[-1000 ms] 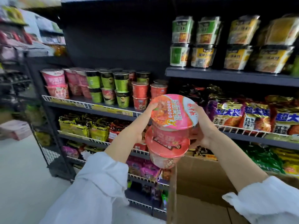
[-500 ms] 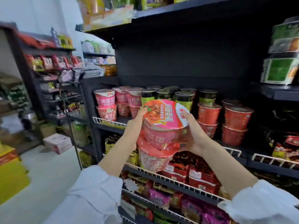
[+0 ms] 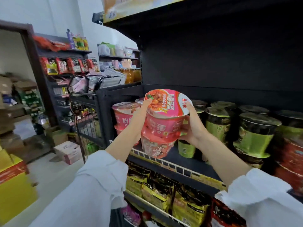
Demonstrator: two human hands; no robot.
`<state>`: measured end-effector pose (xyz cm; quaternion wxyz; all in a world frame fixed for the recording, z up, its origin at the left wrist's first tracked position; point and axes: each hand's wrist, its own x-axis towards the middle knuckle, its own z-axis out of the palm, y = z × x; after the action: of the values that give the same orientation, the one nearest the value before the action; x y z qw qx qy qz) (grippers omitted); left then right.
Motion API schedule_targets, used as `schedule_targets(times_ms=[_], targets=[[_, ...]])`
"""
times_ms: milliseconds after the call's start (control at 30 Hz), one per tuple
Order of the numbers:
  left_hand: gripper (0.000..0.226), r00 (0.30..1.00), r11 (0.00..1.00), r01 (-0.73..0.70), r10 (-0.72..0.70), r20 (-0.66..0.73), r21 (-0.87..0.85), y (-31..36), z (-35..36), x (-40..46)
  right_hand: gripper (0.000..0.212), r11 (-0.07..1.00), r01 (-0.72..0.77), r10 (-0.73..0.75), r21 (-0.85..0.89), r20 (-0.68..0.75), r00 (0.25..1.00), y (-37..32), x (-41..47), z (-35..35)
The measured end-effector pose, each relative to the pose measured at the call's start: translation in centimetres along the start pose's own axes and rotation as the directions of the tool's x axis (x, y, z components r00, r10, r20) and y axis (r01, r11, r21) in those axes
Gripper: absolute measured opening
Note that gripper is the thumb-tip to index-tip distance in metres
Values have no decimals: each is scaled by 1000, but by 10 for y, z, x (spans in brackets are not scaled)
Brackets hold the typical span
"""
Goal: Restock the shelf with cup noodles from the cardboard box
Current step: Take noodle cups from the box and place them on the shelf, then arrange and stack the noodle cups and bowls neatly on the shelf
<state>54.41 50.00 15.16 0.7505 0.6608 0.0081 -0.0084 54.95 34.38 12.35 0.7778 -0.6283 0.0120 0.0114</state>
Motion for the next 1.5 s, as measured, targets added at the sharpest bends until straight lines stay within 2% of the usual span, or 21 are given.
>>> schedule_targets(times_ms=[133, 233, 300, 367, 400, 433, 500, 600, 700, 767, 833, 867, 967, 1033, 1133, 1200, 1300, 1433, 1500], targets=[[29, 998, 999, 40, -39, 54, -14, -1, -14, 53, 65, 1000, 21, -20, 9, -94, 995, 8, 44, 21], [48, 989, 994, 108, -105, 104, -18, -15, -19, 82, 64, 999, 20, -26, -35, -178, 984, 23, 70, 25], [55, 971, 980, 196, -199, 137, 33, -30, -25, 94, 68, 995, -3, -20, -95, -238, 971, 33, 78, 32], [64, 947, 958, 274, -284, 147, 83, -47, -30, 106, 91, 991, -24, -16, -132, -294, 956, 44, 89, 29], [69, 942, 952, 287, -302, 147, 110, -52, -33, 112, 96, 989, -41, -7, -142, -319, 948, 47, 92, 29], [72, 939, 949, 290, -308, 156, 124, -54, -34, 117, 88, 990, -51, 3, -133, -336, 942, 47, 94, 30], [74, 941, 952, 273, -294, 169, 136, -54, -36, 129, 60, 996, -54, 27, -72, -336, 942, 45, 91, 36], [89, 945, 958, 247, -272, 183, 146, -56, -39, 146, 62, 996, -83, 67, -27, -375, 924, 52, 93, 35], [84, 939, 956, 252, -278, 200, 149, -62, -40, 155, 64, 990, -111, 63, -82, -445, 893, 48, 90, 41], [75, 968, 966, 180, -208, 143, 184, -61, -41, 155, 66, 982, -136, 62, -127, -465, 883, 44, 88, 43], [61, 999, 959, -22, 11, 42, 284, -64, -44, 154, 65, 979, -142, 57, -144, -479, 876, 42, 85, 44], [53, 990, 920, -136, 143, 8, 367, -63, -46, 150, 62, 979, -142, 55, -145, -484, 873, 43, 84, 43], [41, 865, 657, -415, 500, 48, 630, -58, -51, 138, 50, 969, -123, 8, -213, -472, 882, 43, 75, 41], [40, 761, 459, -528, 629, 159, 714, -53, -48, 128, 44, 960, -98, -34, -261, -459, 888, 39, 64, 40], [29, 628, 251, -681, 683, 372, 688, -45, -33, 112, 32, 952, -23, -120, -305, -442, 889, 28, 39, 35], [24, 568, 214, -769, 660, 491, 602, -40, -14, 97, 25, 933, 4, -187, -361, -472, 862, 21, 19, 27], [21, 521, 208, -833, 609, 598, 513, -39, 25, 72, 25, 898, 15, -266, -439, -517, 814, 14, -13, 2], [17, 576, 327, -817, 503, 645, 474, -44, 83, 42, 22, 859, 8, -345, -512, -567, 748, 6, -55, -47], [17, 561, 352, -827, 472, 681, 438, -49, 115, 27, 24, 834, 15, -397, -551, -582, 709, 2, -77, -77]])
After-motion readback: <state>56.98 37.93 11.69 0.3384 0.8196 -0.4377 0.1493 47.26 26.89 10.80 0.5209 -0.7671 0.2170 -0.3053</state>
